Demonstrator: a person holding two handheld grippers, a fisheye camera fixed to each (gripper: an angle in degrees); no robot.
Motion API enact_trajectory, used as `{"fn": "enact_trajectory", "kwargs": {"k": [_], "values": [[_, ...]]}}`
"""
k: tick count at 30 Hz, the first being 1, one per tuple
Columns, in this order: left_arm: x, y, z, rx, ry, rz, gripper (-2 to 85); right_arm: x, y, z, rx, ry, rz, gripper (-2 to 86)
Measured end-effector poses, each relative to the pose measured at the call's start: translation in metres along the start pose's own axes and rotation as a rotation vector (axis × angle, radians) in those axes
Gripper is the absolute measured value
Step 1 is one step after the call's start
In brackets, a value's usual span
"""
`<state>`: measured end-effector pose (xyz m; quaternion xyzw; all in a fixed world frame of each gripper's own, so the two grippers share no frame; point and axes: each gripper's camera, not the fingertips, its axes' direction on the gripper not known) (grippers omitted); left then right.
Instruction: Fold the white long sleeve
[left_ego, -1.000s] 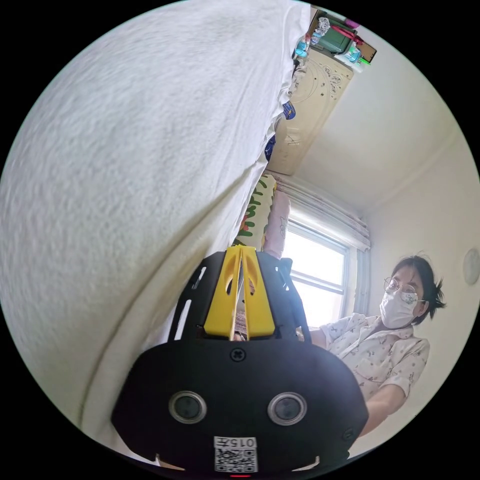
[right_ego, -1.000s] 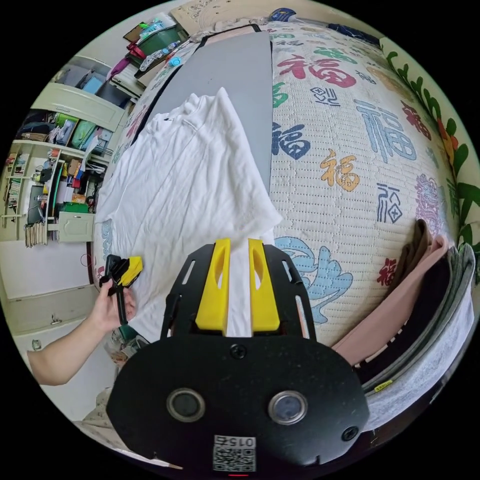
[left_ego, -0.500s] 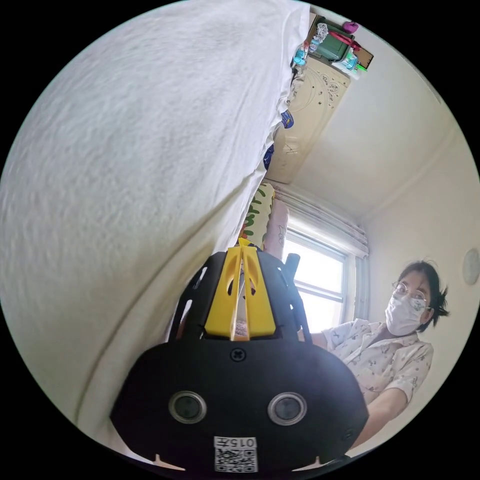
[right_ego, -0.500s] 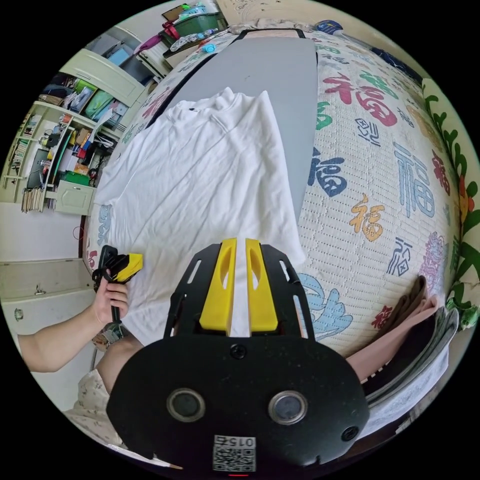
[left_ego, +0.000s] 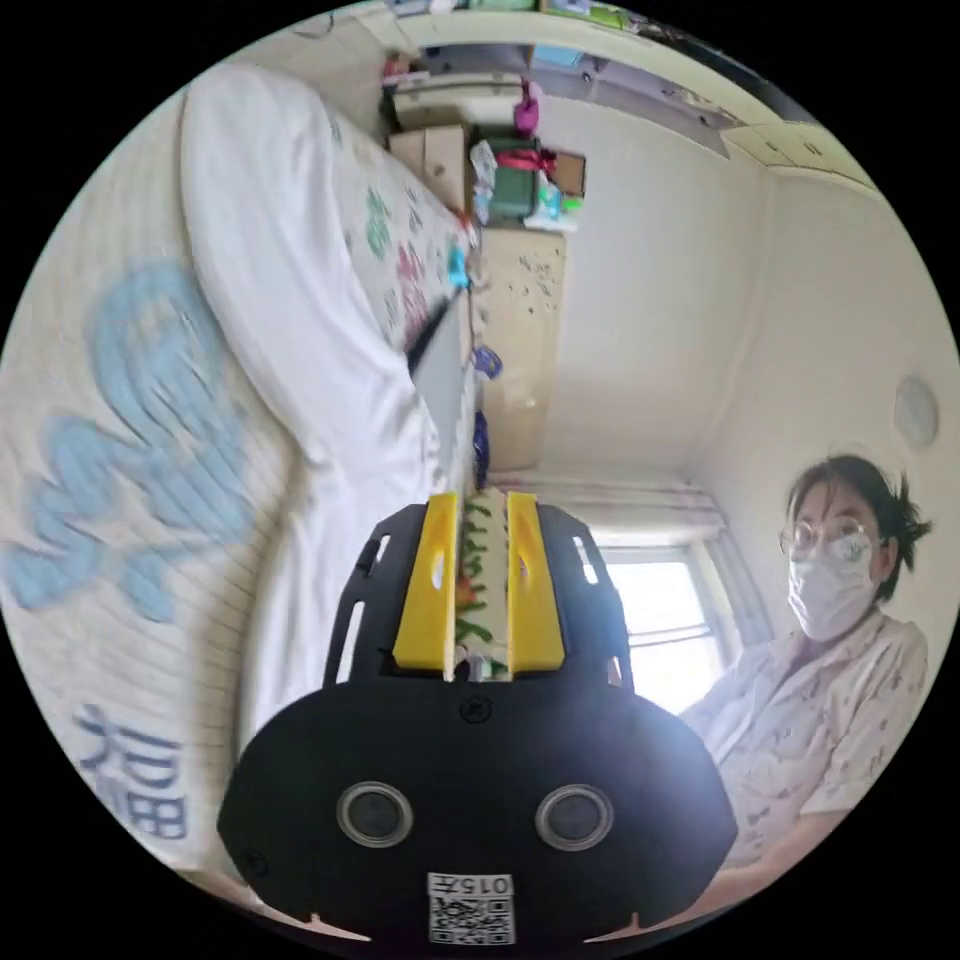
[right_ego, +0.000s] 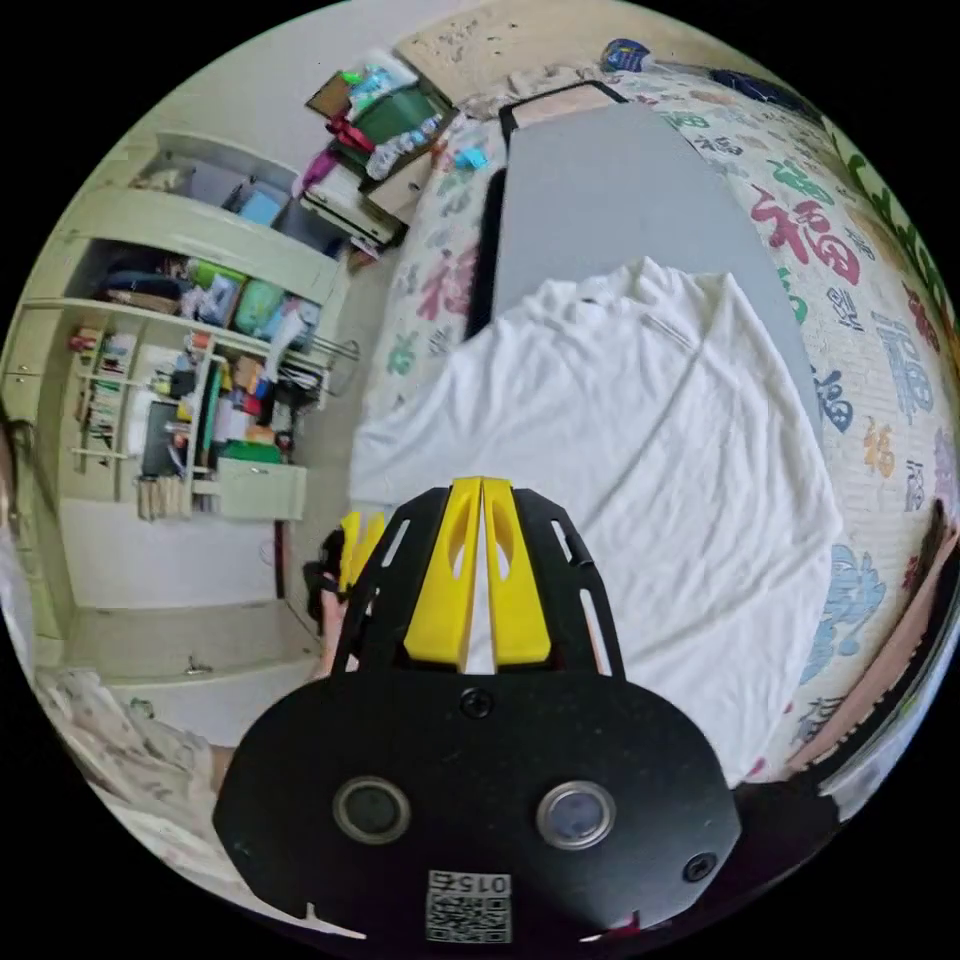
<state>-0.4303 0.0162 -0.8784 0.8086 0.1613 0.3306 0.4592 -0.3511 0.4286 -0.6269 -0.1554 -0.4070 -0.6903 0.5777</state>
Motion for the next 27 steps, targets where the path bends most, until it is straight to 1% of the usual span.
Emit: {"fn": "enact_trajectory", "kwargs": {"k": [2,3,5,7,10,12,14,17,19,22,23,24,25,27], "values": [[0.012,-0.046,-0.078,0.159,-0.162,-0.027,7.0,-0.071,-0.001,-0.027,0.218,-0.235,-0.050,-0.3],[0.014,-0.056,-0.096,0.200,-0.205,-0.028,7.2,-0.088,-0.001,-0.033,0.270,-0.285,-0.067,-0.4],[0.017,-0.098,-0.158,0.297,-0.379,-0.068,8.3,-0.148,0.005,-0.049,0.422,-0.468,-0.150,-0.4],[0.012,-0.125,-0.190,0.324,-0.507,-0.130,10.1,-0.182,0.013,-0.049,0.484,-0.562,-0.211,-0.5],[-0.001,-0.155,-0.224,0.378,-0.650,-0.258,12.6,-0.214,0.027,-0.034,0.477,-0.686,-0.278,-0.5],[-0.008,-0.166,-0.233,0.393,-0.684,-0.303,13.1,-0.218,0.034,-0.019,0.445,-0.759,-0.276,-0.5],[-0.020,-0.178,-0.239,0.391,-0.672,-0.360,13.3,-0.215,0.040,0.003,0.416,-0.839,-0.257,-0.5],[-0.033,-0.187,-0.233,0.333,-0.654,-0.419,13.3,-0.212,0.047,0.023,0.371,-0.865,-0.255,-0.5],[-0.032,-0.189,-0.231,0.335,-0.675,-0.418,12.4,-0.207,0.052,0.032,0.369,-0.876,-0.250,-0.6],[-0.034,-0.185,-0.235,0.337,-0.683,-0.460,8.8,-0.199,0.058,0.041,0.347,-0.902,-0.266,-0.6],[-0.036,-0.183,-0.239,0.332,-0.685,-0.483,4.3,-0.197,0.059,0.042,0.341,-0.907,-0.280,-0.6],[-0.035,-0.181,-0.240,0.323,-0.699,-0.488,2.0,-0.196,0.060,0.042,0.341,-0.906,-0.287,-0.6],[-0.027,-0.178,-0.242,0.320,-0.721,-0.438,1.2,-0.194,0.063,0.041,0.348,-0.901,-0.302,-0.6],[-0.001,-0.167,-0.242,0.396,-0.761,-0.314,0.3,-0.190,0.065,0.037,0.357,-0.872,-0.323,-0.5]]}}
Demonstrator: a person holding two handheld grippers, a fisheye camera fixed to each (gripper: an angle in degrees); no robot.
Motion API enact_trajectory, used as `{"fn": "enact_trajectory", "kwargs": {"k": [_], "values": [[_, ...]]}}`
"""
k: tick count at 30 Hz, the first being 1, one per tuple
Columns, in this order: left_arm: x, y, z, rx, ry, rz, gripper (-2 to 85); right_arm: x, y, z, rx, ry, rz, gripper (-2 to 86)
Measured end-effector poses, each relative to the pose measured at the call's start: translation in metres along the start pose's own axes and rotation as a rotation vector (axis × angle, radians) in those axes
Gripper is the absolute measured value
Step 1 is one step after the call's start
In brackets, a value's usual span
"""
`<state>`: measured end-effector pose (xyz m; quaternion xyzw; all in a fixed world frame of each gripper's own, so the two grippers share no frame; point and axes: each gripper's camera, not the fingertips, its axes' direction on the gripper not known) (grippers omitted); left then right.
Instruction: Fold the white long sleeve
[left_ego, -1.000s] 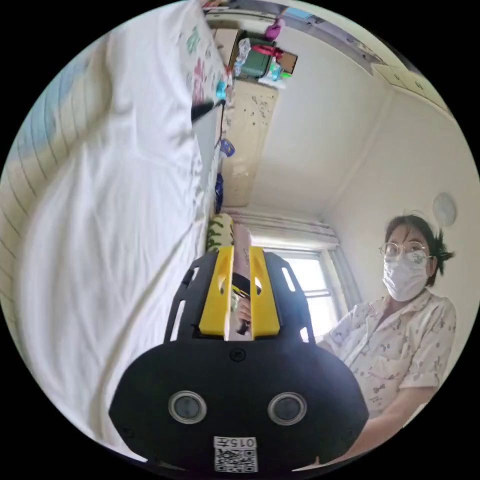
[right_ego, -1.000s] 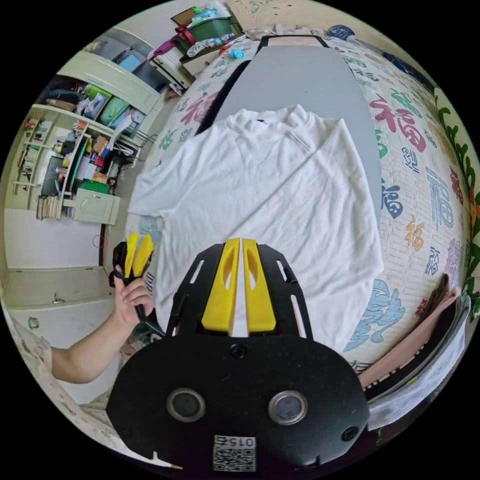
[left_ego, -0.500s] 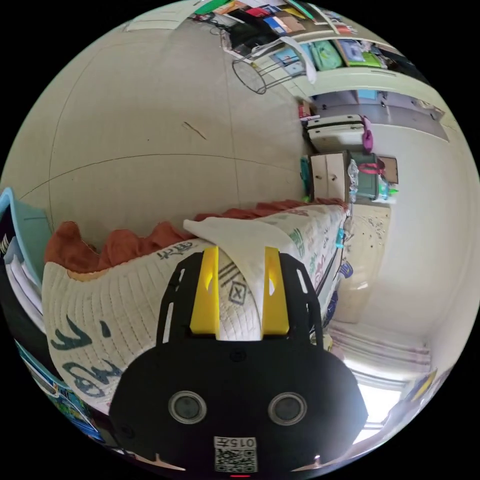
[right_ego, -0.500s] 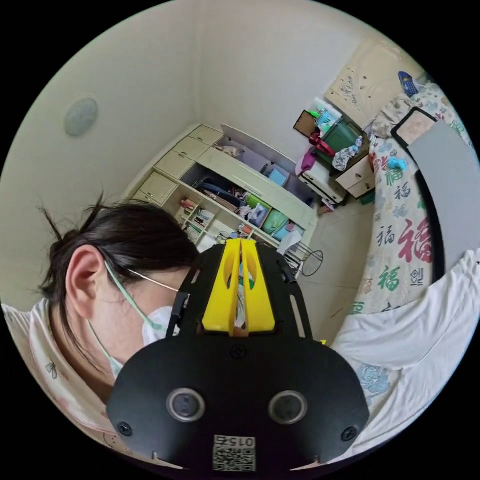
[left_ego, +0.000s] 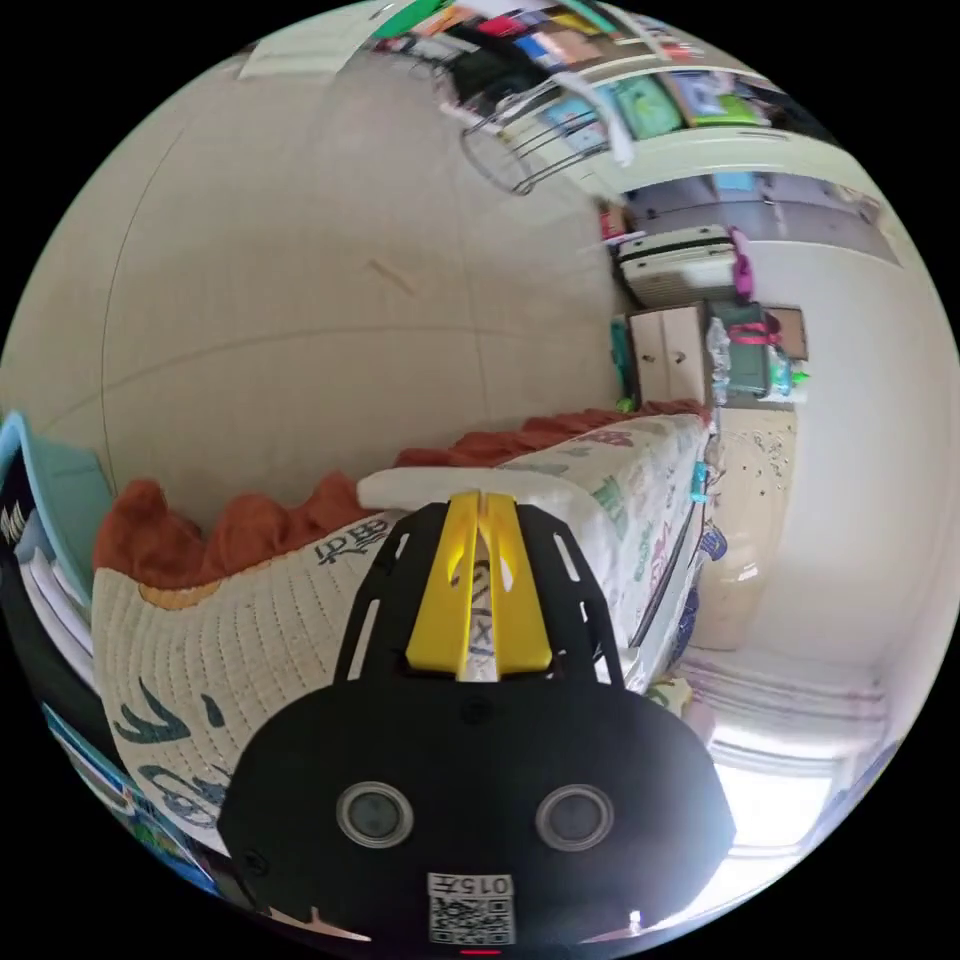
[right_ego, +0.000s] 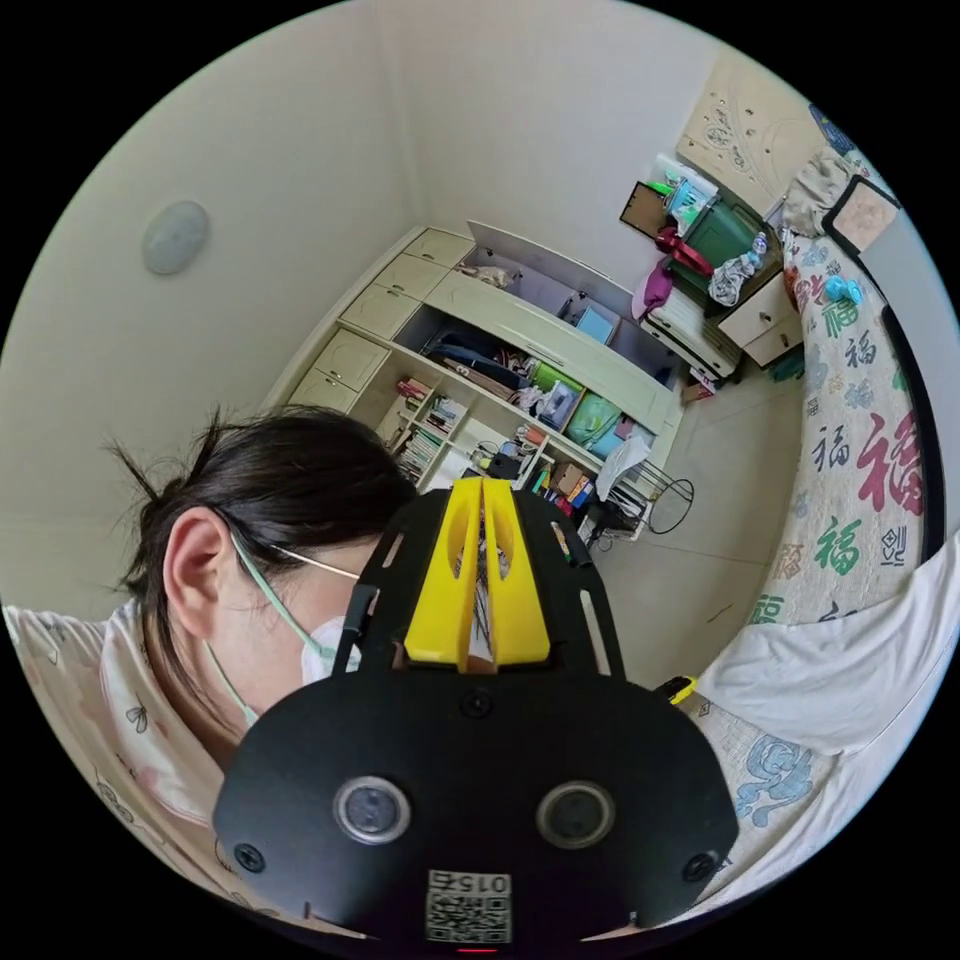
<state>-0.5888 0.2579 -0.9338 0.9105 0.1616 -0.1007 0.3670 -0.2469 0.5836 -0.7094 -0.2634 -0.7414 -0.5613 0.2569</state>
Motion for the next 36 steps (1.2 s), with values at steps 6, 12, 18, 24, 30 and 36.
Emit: {"fn": "enact_trajectory", "kwargs": {"k": [6,12,18,24,30,36], "values": [[0.114,0.084,-0.086,0.197,-0.027,0.564,-0.2,0.033,0.002,-0.035,-0.109,0.227,-0.027,-0.2],[0.226,0.323,-0.094,0.130,-0.107,1.471,0.6,0.123,0.033,-0.104,-0.287,0.490,0.097,3.1],[0.174,0.427,0.007,-0.464,-0.157,1.536,2.4,0.225,0.097,-0.205,-0.300,0.640,0.467,8.6],[0.161,0.412,-0.003,-0.516,-0.202,1.401,6.9,0.238,0.114,-0.252,-0.335,0.827,0.566,12.6],[0.169,0.418,-0.015,-0.511,-0.251,1.448,8.2,0.218,0.090,-0.270,-0.415,0.985,0.529,12.4],[0.185,0.499,-0.007,-0.482,-0.242,1.766,8.8,0.193,0.037,-0.270,-0.611,1.045,0.374,11.4]]}}
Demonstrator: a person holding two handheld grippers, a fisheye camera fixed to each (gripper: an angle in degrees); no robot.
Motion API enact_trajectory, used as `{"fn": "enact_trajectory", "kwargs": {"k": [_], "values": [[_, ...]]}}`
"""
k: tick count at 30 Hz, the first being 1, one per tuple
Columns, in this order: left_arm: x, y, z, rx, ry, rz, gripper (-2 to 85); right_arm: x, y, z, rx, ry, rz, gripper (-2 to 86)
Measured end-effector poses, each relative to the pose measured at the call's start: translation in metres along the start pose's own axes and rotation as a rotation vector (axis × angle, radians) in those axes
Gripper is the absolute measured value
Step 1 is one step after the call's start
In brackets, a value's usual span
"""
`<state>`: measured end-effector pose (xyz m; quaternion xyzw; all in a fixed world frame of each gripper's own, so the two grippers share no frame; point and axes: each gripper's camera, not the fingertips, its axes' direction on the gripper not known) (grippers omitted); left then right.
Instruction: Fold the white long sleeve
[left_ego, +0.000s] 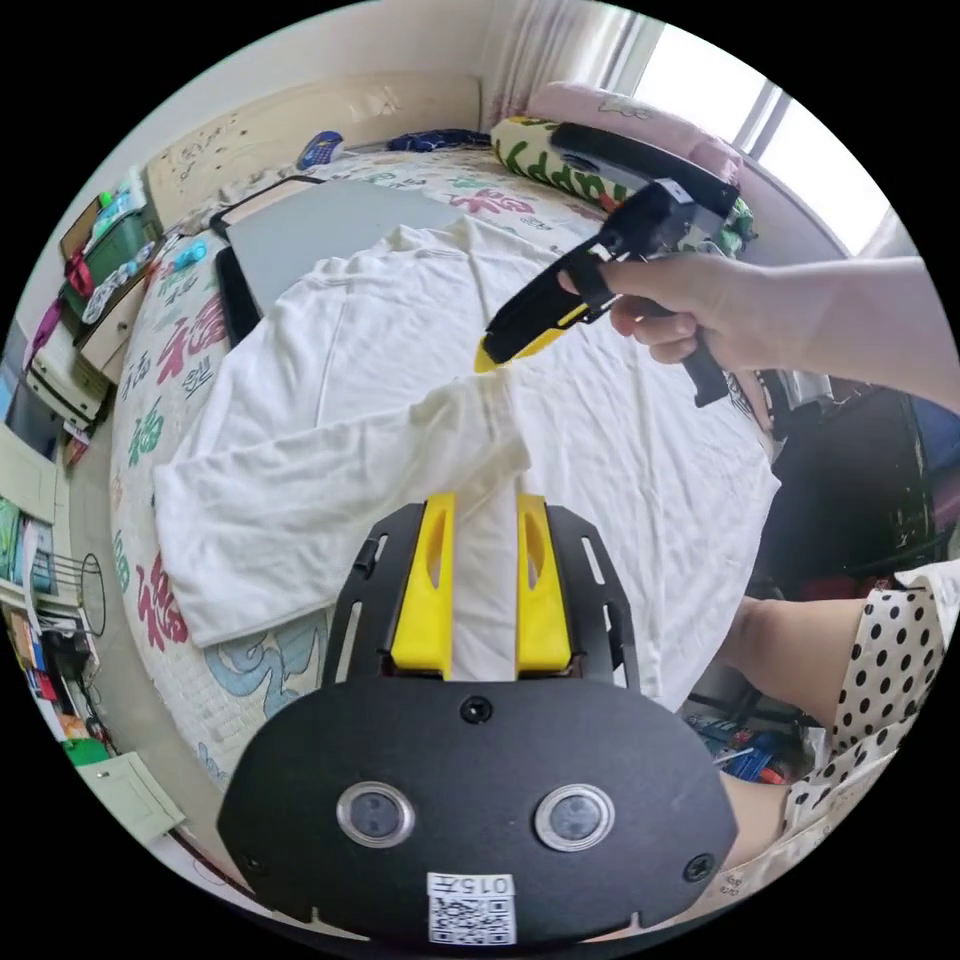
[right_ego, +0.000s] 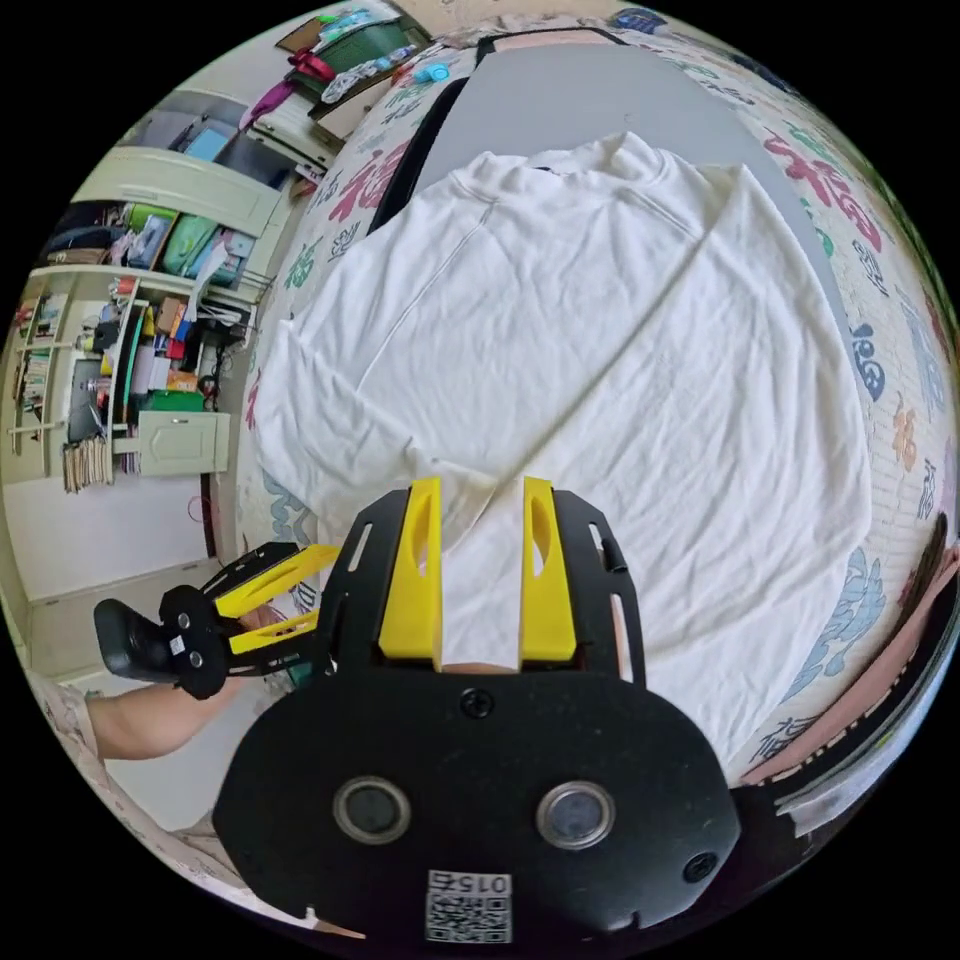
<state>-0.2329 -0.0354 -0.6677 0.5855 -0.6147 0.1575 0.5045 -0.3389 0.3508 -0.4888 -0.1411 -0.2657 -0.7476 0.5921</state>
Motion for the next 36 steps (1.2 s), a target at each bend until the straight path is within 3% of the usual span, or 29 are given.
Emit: {"fn": "enact_trajectory", "kwargs": {"k": [5,9,12,16,20,23,26,30,36], "values": [[0.022,-0.013,0.034,-0.059,-0.012,0.048,5.2,-0.006,-0.008,-0.050,-0.151,-0.033,-0.049,4.5],[0.020,-0.006,0.023,-0.037,-0.034,0.022,1.2,0.003,0.000,-0.114,-0.120,-0.174,0.004,2.8],[0.021,0.003,-0.015,0.064,-0.039,-0.024,0.3,0.020,0.023,-0.178,-0.065,-0.353,0.069,9.7],[0.026,0.013,-0.056,0.141,-0.031,-0.067,0.1,0.053,0.075,-0.232,-0.129,-0.654,0.274,19.6],[0.039,0.018,-0.073,0.159,-0.016,-0.030,0.4,0.061,0.123,-0.262,-0.125,-0.930,0.451,21.1],[0.054,0.017,-0.068,0.119,-0.026,0.047,1.2,0.059,0.130,-0.291,-0.056,-1.068,0.510,16.4],[0.060,0.015,-0.058,0.073,-0.019,0.075,3.5,0.058,0.131,-0.335,-0.017,-1.071,0.500,5.5],[0.038,0.012,-0.060,0.058,0.047,-0.063,6.2,0.058,0.142,-0.415,0.032,-0.955,0.426,1.6],[-0.077,0.062,-0.057,0.175,0.250,-0.630,8.6,0.072,0.188,-0.546,0.163,-0.839,0.424,0.6]]}}
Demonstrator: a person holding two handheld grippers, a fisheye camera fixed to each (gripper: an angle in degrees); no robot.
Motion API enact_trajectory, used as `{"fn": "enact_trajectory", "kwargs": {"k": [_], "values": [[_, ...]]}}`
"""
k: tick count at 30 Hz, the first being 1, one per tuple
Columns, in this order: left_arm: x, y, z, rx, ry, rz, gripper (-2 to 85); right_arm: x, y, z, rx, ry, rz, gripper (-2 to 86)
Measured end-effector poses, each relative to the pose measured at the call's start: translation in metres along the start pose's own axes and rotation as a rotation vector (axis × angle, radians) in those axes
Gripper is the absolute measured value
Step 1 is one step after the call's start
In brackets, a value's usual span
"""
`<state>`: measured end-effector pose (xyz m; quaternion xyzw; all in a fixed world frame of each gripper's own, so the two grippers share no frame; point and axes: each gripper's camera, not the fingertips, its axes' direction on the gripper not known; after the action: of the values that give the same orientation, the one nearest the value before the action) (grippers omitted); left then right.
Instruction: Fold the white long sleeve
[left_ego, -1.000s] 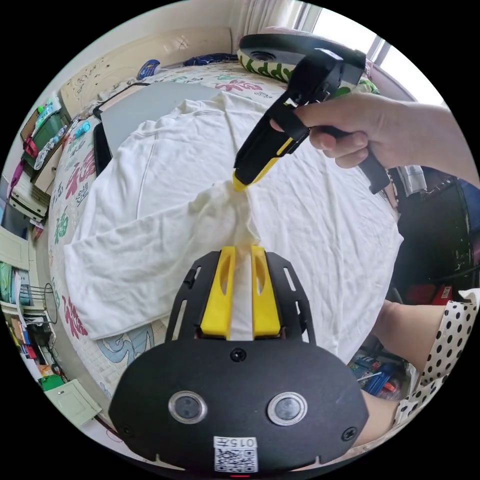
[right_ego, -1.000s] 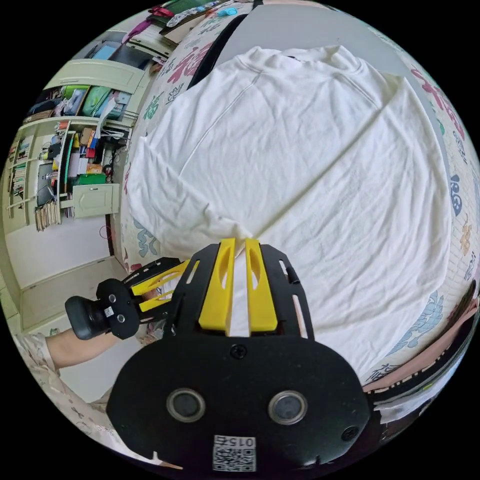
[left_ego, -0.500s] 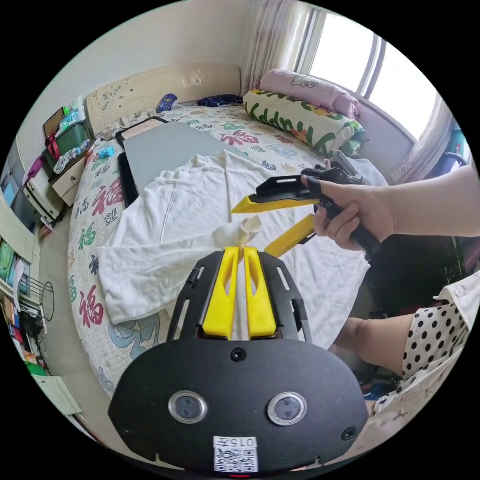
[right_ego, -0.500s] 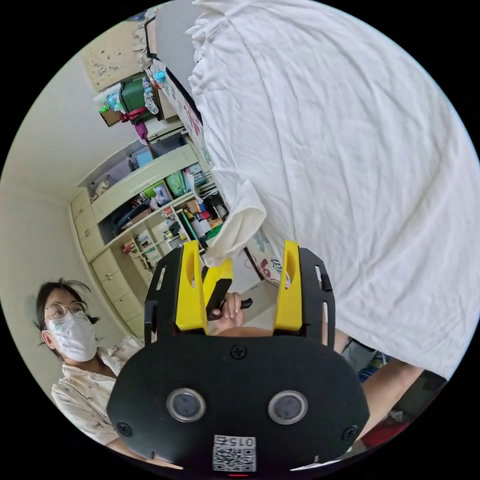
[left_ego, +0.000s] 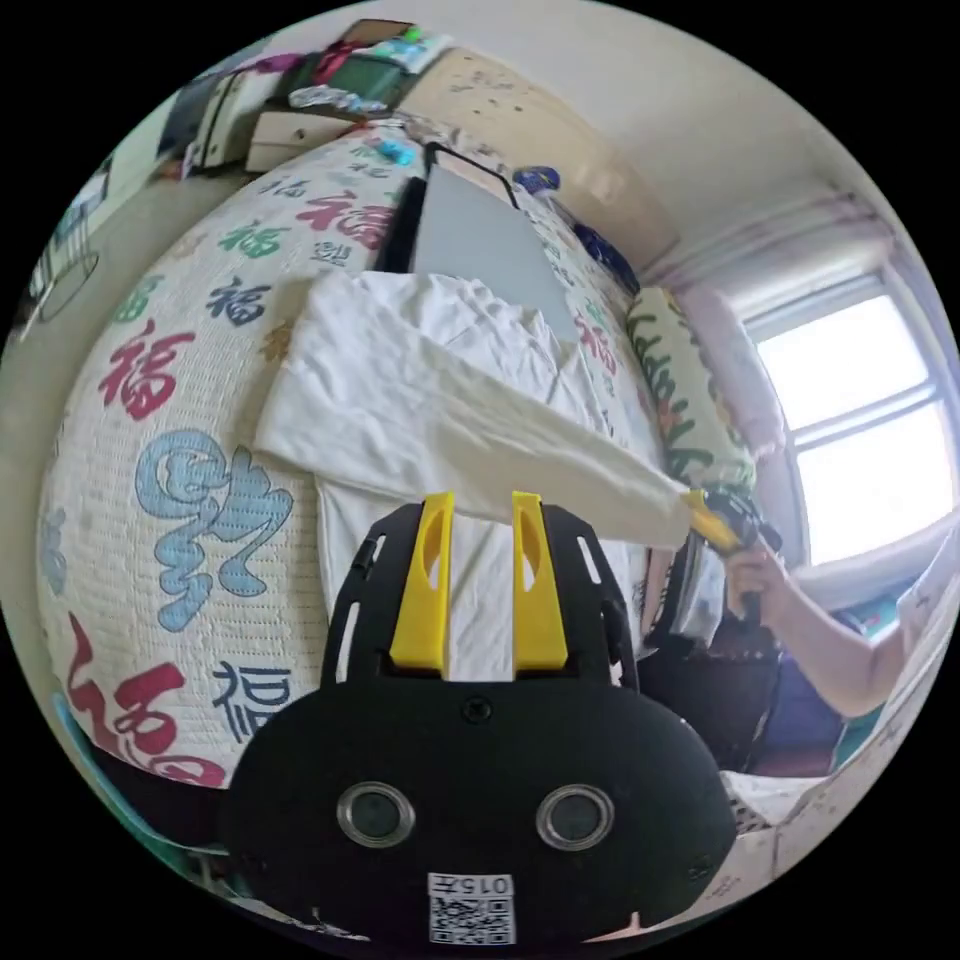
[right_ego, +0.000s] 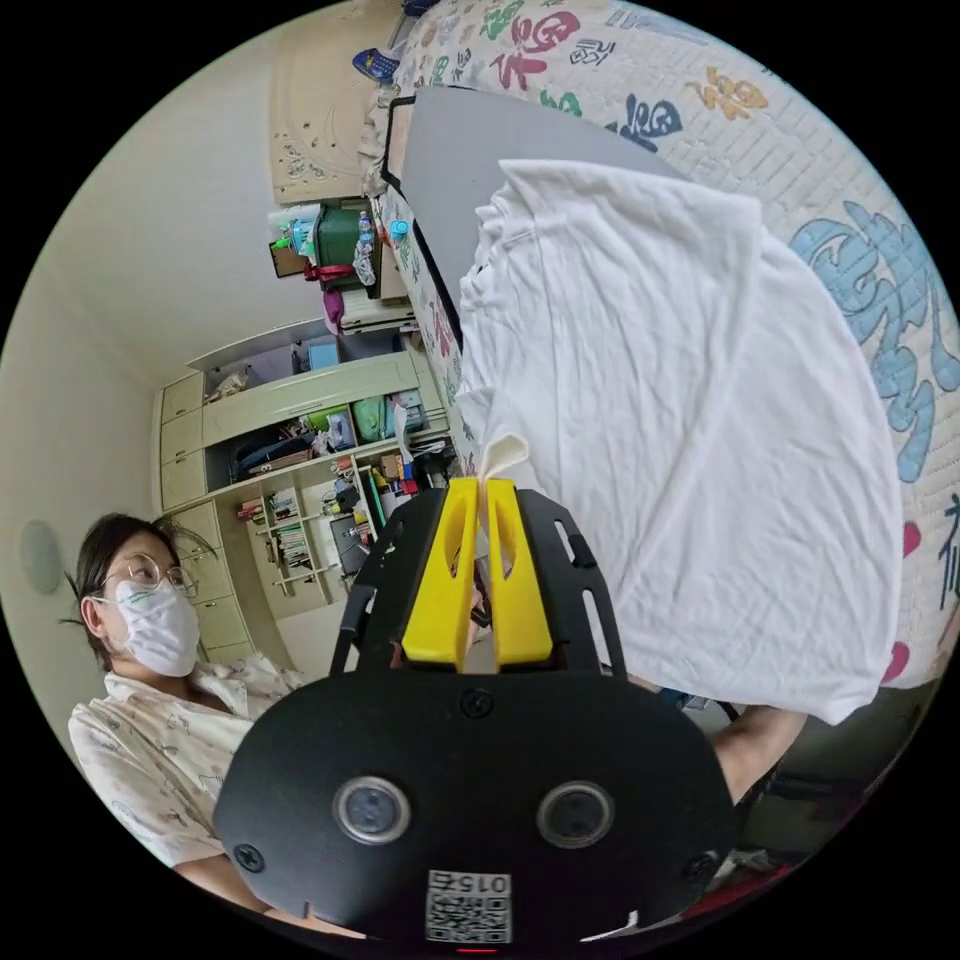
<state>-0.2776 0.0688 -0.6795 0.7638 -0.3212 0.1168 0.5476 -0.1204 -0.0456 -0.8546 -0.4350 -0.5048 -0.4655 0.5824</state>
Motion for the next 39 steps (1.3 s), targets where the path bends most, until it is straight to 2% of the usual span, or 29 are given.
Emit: {"fn": "enact_trajectory", "kwargs": {"k": [2,5,17,33,36,39], "values": [[-0.055,0.002,0.000,0.068,0.101,-0.221,9.1,-0.021,0.017,-0.028,0.028,0.063,0.000,0.5],[-0.101,0.005,0.010,0.132,0.114,-0.407,9.4,-0.039,0.037,-0.045,0.032,0.118,0.011,0.4],[-0.171,-0.010,0.069,0.298,0.321,-0.783,8.3,-0.068,0.065,-0.040,0.048,0.278,0.092,0.3],[-0.176,-0.046,0.074,0.284,0.313,-0.732,8.7,-0.065,0.007,0.034,0.040,0.391,0.110,0.4],[-0.185,-0.056,0.082,0.299,0.318,-0.774,7.6,-0.052,-0.005,0.048,0.025,0.452,0.120,0.3],[-0.192,-0.065,0.089,0.252,0.302,-0.792,2.6,-0.031,-0.016,0.059,0.037,0.478,0.153,0.4]]}}
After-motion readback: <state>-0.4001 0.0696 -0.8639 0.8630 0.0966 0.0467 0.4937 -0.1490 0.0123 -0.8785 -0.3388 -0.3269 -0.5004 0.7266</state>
